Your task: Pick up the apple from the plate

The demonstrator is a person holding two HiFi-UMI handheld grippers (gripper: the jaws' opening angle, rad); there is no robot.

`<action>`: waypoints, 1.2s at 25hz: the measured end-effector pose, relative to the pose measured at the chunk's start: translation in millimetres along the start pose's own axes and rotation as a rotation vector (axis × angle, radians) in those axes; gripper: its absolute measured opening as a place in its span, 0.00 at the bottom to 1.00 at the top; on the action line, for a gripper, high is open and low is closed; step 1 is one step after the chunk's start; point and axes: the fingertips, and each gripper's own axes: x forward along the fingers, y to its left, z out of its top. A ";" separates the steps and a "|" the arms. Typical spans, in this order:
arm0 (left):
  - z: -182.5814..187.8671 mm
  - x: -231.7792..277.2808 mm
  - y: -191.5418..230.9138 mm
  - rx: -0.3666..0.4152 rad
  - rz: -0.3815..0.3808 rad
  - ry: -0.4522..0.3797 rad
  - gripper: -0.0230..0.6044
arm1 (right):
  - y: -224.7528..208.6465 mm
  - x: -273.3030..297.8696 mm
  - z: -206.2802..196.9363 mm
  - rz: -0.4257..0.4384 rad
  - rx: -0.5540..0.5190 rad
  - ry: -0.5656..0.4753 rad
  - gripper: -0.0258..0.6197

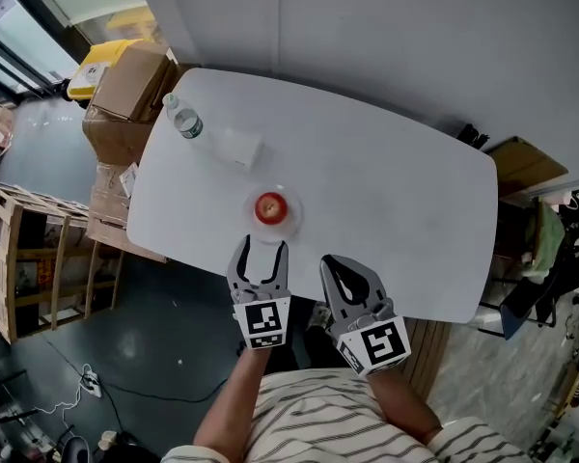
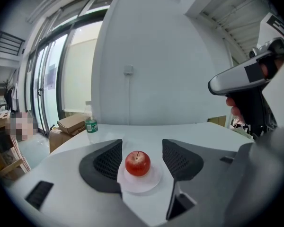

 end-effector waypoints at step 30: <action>-95.8 104.0 8.5 0.041 -0.032 0.217 0.63 | -25.1 11.0 -24.8 -0.045 0.050 0.044 0.06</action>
